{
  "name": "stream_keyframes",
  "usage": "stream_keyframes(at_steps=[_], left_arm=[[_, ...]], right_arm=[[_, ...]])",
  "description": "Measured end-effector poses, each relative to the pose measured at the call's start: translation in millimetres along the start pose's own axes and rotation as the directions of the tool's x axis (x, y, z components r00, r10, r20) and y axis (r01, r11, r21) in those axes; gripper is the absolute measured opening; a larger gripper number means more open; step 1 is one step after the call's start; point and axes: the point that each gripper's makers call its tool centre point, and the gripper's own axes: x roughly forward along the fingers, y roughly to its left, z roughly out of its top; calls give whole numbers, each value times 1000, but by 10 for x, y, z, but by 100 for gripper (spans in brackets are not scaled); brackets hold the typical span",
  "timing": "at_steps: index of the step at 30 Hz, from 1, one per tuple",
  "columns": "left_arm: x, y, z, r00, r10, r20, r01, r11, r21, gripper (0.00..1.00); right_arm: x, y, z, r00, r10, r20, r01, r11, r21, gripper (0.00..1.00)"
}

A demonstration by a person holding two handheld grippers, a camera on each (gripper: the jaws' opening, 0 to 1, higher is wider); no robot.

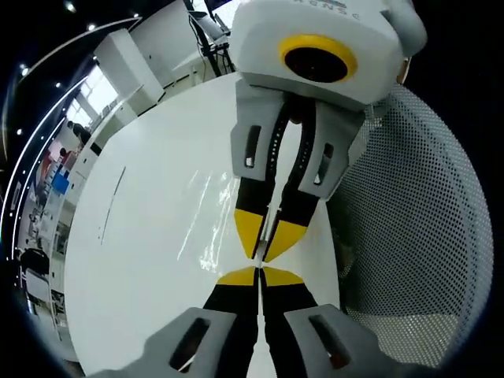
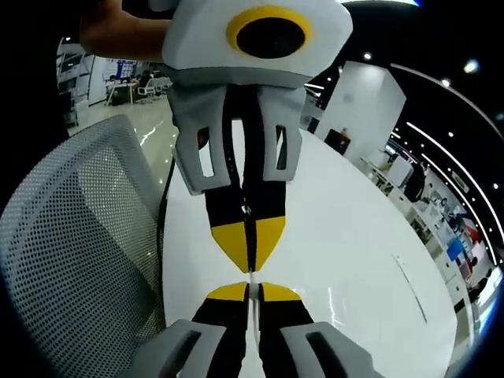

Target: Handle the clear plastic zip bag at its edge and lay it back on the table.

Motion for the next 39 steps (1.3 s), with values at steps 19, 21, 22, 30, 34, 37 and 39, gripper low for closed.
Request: stream_keyframes(at_steps=[19,21,22,30,34,37,39], left_arm=[[13,22,-48,1000,-10,-1,10,1000,-12,0],[12,25,-47,1000,-10,0,10,1000,-12,0],[13,28,-49,1000,-10,-1,10,1000,-12,0],[13,52,-66,1000,-8,-2,8,1000,-19,0],[13,66,-68,1000,-8,-1,8,1000,-23,0],[16,72,-77,1000,-7,-3,7,1000,-24,0],[14,71,-80,1000,-7,-4,7,1000,-26,0]], right_arm=[[-4,-16,-6,1000,-12,-1,12,1000,-2,0],[-3,-18,-7,1000,-13,-1,13,1000,1,0],[-2,-18,-8,1000,-13,-1,13,1000,2,0],[-3,-40,-14,1000,-20,-1,20,1000,11,0],[-4,-48,-18,1000,-22,-1,22,1000,14,0],[-6,-50,-23,1000,-22,-2,22,1000,16,0],[-9,-48,-27,1000,-22,-3,22,1000,18,0]])
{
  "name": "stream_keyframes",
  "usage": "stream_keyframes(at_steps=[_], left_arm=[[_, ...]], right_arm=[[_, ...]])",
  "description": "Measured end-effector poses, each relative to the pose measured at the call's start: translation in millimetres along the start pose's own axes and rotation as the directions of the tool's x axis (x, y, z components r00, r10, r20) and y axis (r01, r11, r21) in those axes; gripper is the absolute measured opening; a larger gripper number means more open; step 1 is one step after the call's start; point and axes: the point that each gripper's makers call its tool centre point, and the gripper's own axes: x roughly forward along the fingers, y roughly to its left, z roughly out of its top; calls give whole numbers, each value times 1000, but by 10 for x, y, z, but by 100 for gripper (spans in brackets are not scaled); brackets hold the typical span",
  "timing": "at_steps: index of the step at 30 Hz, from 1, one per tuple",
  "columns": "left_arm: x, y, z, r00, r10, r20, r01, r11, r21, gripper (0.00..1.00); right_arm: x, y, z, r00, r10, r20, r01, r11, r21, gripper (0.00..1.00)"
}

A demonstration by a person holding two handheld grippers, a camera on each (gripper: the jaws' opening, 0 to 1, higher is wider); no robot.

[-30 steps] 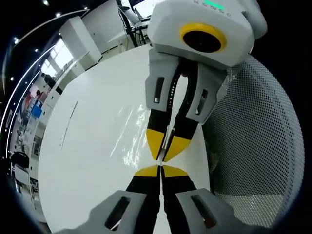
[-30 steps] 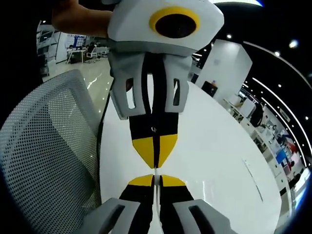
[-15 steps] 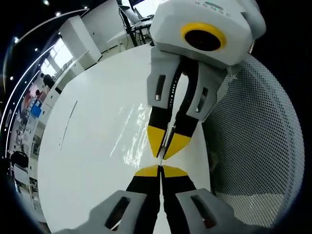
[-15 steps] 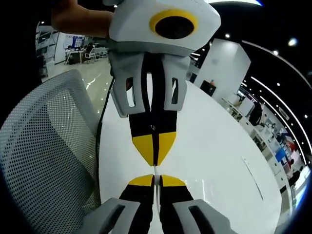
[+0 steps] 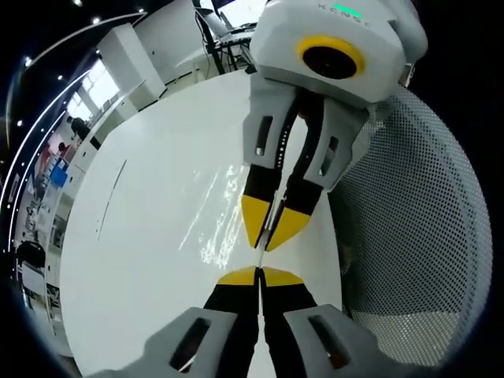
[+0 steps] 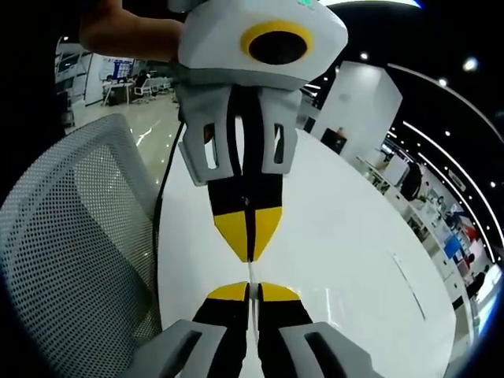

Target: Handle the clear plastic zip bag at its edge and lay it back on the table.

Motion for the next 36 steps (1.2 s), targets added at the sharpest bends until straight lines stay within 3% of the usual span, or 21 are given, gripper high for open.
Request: stream_keyframes(at_steps=[36], left_arm=[[-61,71,-92,1000,12,-14,-13,1000,-24,0]], right_arm=[[-35,-38,-38,1000,-15,-3,15,1000,23,0]])
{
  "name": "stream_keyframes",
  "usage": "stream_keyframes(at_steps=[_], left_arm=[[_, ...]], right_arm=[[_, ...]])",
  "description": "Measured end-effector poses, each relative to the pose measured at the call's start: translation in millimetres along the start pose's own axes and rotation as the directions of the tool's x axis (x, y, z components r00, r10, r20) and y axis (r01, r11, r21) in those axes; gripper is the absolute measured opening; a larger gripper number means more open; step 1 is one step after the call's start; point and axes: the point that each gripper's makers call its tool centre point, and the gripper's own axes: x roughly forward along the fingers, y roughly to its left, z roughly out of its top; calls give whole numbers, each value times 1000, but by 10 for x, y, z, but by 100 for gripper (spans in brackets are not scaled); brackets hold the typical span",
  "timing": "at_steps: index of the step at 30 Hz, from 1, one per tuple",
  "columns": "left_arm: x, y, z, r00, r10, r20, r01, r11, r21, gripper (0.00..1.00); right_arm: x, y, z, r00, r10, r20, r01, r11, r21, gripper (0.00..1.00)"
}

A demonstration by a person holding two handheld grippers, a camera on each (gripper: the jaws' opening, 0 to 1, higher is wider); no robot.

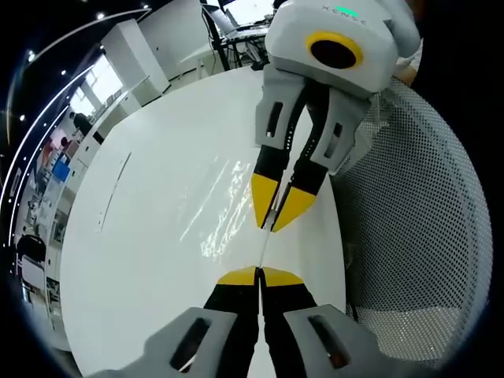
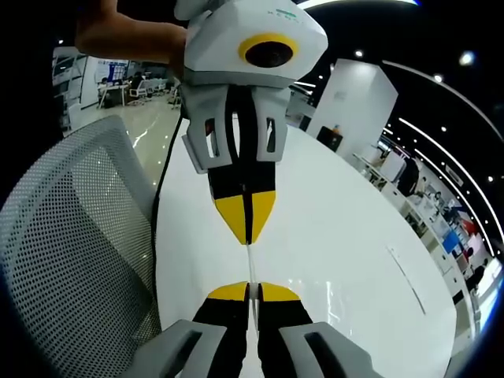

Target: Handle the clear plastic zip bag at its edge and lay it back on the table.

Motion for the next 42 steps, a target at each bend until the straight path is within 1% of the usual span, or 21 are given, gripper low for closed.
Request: stream_keyframes(at_steps=[21,42], left_arm=[[-17,25,-48,1000,3,-8,-3,1000,-9,0],[-45,74,-141,1000,14,-21,-15,1000,-27,0]], right_arm=[[0,-5,-4,1000,-3,0,3,1000,10,0],[-13,-9,-32,1000,-7,-6,7,1000,18,0]])
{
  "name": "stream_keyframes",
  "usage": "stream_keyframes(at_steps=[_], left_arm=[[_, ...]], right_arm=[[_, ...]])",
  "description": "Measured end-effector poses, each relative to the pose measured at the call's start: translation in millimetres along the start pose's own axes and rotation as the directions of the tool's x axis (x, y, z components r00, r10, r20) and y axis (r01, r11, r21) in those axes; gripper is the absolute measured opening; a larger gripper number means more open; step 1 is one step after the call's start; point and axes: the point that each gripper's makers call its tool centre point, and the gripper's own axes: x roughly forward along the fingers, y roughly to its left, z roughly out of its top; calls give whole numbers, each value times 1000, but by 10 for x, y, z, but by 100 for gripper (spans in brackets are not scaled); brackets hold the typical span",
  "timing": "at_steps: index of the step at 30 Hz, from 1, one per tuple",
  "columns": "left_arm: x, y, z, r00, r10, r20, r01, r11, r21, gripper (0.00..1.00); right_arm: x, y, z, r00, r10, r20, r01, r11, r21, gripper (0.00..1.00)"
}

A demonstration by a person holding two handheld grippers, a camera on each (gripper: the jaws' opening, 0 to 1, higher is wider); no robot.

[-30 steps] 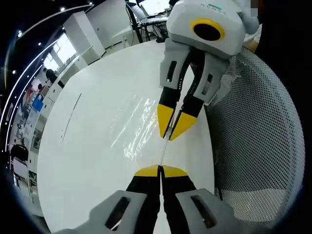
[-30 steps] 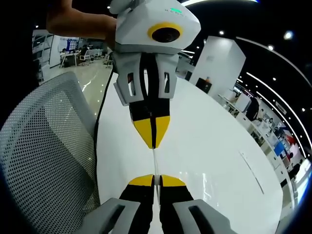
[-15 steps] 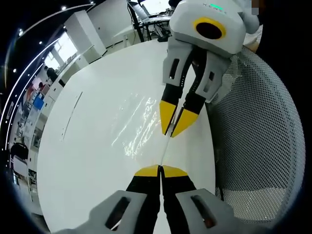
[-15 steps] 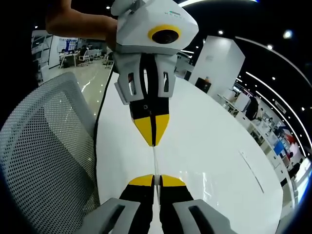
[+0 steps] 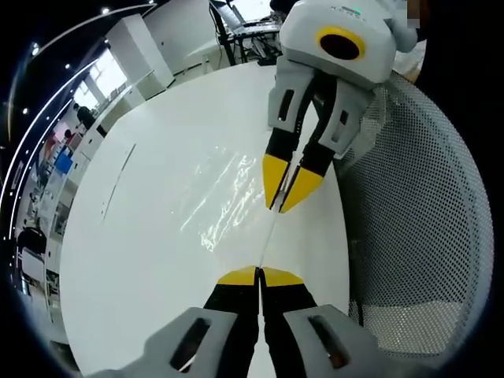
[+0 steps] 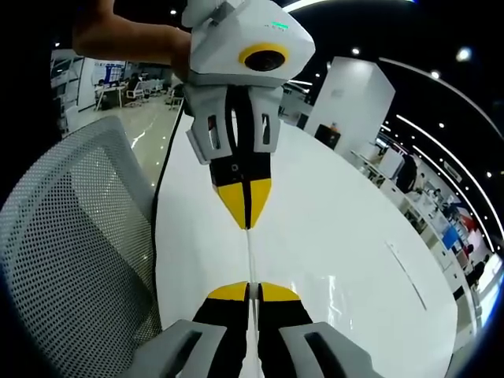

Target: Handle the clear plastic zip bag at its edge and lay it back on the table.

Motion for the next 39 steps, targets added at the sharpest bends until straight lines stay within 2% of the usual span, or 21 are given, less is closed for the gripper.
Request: stream_keyframes(at_steps=[39], left_arm=[[-33,52,-128,1000,14,-17,-15,999,-33,0]], right_arm=[[-1,-11,-48,1000,-3,-9,3,1000,7,0]])
